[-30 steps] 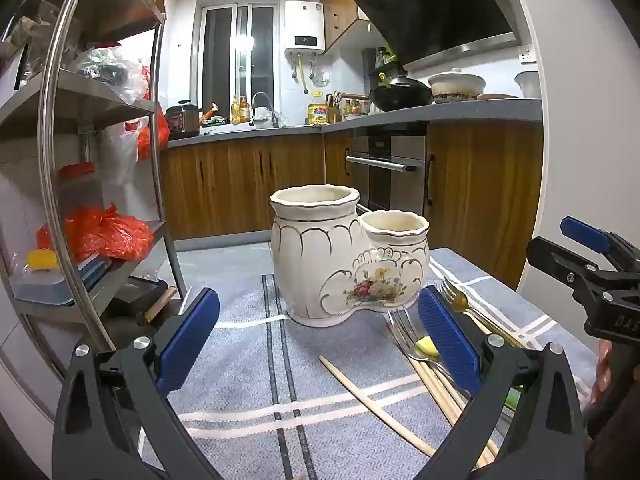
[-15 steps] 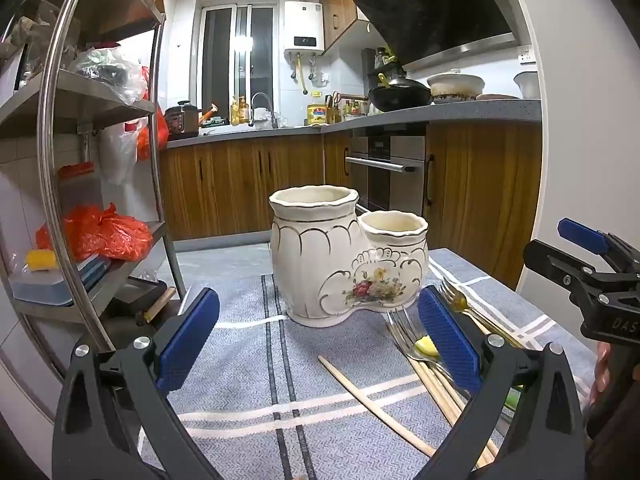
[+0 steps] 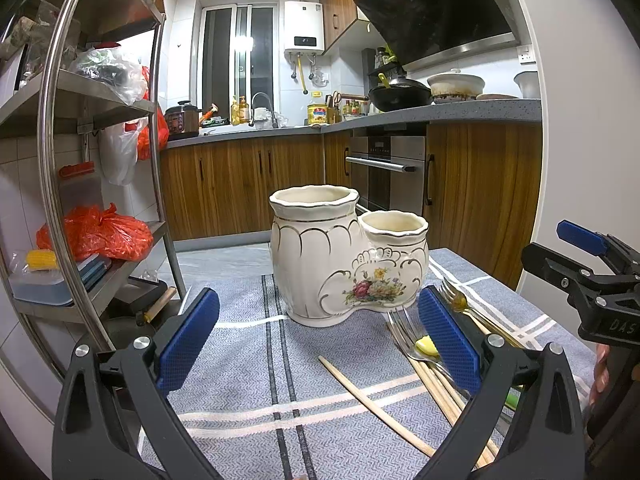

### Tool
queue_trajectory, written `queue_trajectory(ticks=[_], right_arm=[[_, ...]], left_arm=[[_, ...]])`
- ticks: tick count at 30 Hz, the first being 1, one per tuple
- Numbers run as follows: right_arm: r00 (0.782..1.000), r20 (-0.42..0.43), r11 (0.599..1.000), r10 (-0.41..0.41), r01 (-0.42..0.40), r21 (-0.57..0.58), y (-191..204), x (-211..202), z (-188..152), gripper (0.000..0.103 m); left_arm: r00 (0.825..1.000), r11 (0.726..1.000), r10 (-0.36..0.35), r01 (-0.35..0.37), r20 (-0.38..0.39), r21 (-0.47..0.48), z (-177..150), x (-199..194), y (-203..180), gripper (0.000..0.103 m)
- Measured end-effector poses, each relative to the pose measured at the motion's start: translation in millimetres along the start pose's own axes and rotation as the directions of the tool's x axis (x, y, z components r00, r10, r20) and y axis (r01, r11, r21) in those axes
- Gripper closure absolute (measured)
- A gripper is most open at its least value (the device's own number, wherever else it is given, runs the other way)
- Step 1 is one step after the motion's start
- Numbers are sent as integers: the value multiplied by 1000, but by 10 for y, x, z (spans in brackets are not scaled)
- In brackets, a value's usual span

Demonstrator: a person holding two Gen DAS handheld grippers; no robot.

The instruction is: Organize utensils

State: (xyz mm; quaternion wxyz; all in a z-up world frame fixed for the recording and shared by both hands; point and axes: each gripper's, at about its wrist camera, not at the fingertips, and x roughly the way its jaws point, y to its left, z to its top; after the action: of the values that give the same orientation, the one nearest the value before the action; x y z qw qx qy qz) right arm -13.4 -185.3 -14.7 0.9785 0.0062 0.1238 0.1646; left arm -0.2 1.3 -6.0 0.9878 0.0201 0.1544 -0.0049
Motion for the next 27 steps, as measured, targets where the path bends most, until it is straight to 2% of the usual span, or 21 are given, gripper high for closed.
queue_trajectory(ticks=[27], right_arm=[[1000,-30,1000,-7,7,1,-21,80,38,5]], left_arm=[[1000,1000,3,-3,-3,1,10,3,-15,5]])
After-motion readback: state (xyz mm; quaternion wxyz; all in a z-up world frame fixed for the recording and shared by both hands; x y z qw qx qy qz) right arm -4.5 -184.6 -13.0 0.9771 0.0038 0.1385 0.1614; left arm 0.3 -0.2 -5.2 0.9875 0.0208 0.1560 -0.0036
